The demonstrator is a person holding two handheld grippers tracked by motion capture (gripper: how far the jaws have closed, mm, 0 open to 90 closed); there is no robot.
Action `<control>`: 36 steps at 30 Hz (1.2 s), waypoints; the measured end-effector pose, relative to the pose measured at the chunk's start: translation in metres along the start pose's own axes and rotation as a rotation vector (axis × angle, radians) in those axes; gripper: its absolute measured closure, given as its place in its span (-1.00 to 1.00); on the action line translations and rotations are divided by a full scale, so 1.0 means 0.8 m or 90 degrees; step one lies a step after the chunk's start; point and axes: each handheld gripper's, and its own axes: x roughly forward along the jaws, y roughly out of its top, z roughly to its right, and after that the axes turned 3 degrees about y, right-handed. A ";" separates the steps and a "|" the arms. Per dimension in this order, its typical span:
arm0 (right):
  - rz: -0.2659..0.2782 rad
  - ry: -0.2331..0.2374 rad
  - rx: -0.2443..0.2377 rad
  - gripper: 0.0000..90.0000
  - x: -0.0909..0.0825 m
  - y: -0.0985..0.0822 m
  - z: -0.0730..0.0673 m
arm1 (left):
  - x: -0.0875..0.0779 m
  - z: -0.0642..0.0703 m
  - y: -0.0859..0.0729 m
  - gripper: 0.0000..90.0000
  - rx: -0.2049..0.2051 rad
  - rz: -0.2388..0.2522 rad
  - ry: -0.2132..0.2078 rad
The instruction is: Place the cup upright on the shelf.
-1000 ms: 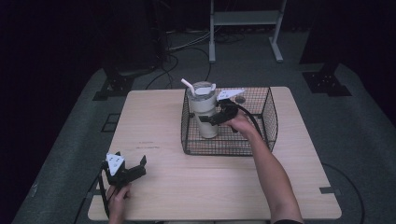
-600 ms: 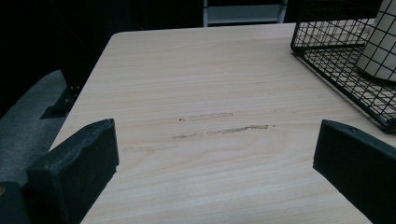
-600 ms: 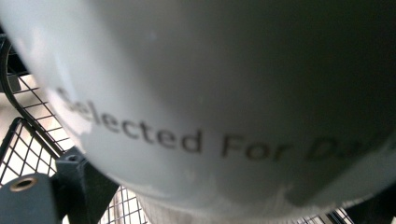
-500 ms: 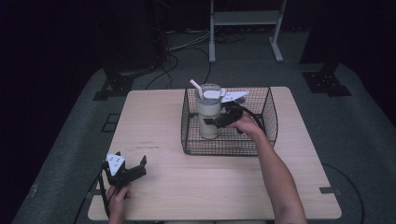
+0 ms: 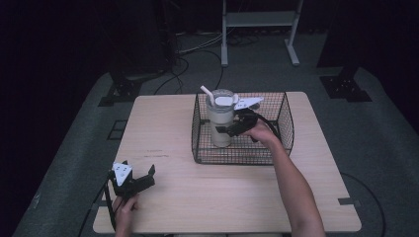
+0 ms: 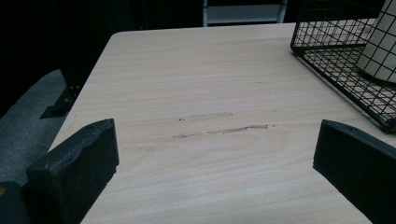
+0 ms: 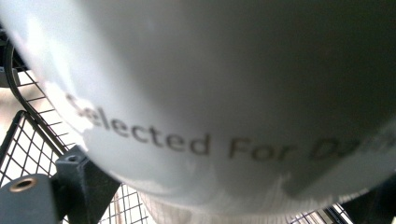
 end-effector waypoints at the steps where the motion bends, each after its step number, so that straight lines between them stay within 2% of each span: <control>1: 0.000 0.000 -0.002 -0.83 0.000 0.000 0.000 | 0.000 0.000 0.000 -1.00 0.000 0.000 0.000; 21: -0.015 0.001 -0.026 -0.83 -0.013 0.001 -0.002 | 0.001 0.001 0.000 -1.00 0.001 0.001 0.002; 28: -0.016 -0.006 -0.028 -0.83 -0.016 0.001 -0.005 | 0.001 0.001 0.000 -1.00 0.003 -0.002 0.004; 36: -0.010 -0.008 -0.016 -0.82 -0.020 -0.001 -0.007 | 0.001 0.000 0.000 -1.00 0.001 -0.002 0.005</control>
